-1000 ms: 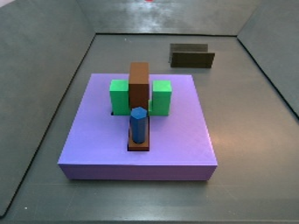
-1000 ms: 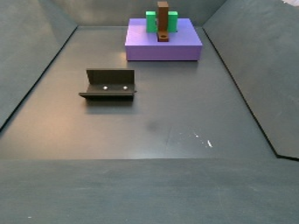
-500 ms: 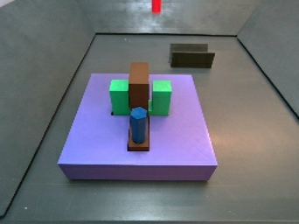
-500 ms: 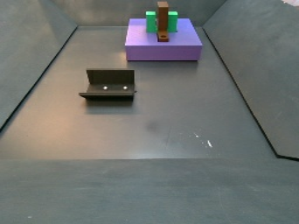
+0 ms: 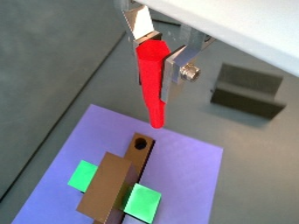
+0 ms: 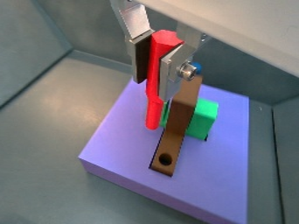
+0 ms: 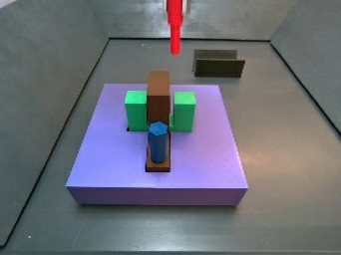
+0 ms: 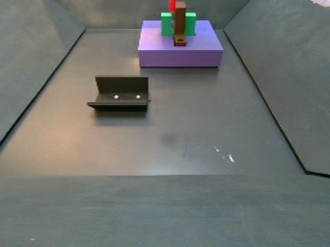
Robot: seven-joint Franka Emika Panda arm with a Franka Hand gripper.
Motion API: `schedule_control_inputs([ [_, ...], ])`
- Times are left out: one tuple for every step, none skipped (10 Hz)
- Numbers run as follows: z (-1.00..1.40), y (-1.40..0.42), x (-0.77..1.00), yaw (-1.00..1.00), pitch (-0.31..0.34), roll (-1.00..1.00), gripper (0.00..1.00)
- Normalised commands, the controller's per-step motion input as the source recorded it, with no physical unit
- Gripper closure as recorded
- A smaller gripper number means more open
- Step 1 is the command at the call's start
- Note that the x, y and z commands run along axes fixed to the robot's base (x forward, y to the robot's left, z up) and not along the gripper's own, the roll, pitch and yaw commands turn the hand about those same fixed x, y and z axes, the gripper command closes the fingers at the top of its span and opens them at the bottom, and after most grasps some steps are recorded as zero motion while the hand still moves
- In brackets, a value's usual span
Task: Pick up the red object. Move up. Move to above the board. Insert the red object.
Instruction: Insert the red object.
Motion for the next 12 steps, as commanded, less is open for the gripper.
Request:
schedule_control_inputs([
  [-0.93, 0.00, 0.00, -0.47, 0.080, -0.02, 1.00],
  [-0.78, 0.07, -0.07, -0.41, 0.183, -0.05, 1.00],
  [-0.56, 0.04, -0.15, -0.42, 0.280, -0.13, 1.00],
  [-0.42, 0.01, -0.14, -0.45, 0.309, -0.19, 1.00],
  [-0.21, 0.00, 0.00, -0.24, 0.066, -0.11, 1.00],
  [-0.13, -0.05, -0.02, -0.02, 0.000, 0.00, 1.00],
  [-0.12, -0.04, -0.05, -0.01, 0.000, 0.01, 1.00],
  [-0.07, -0.05, -0.13, -0.01, 0.000, 0.00, 1.00],
  [-0.08, -0.05, -0.17, -0.02, 0.000, 0.00, 1.00],
  [-0.09, -0.05, -0.18, -0.03, 0.000, 0.00, 1.00],
  [-0.10, -0.07, -0.05, -0.05, 0.000, 0.00, 1.00],
  [-0.27, 0.00, 0.17, -0.01, 0.017, 0.00, 1.00],
])
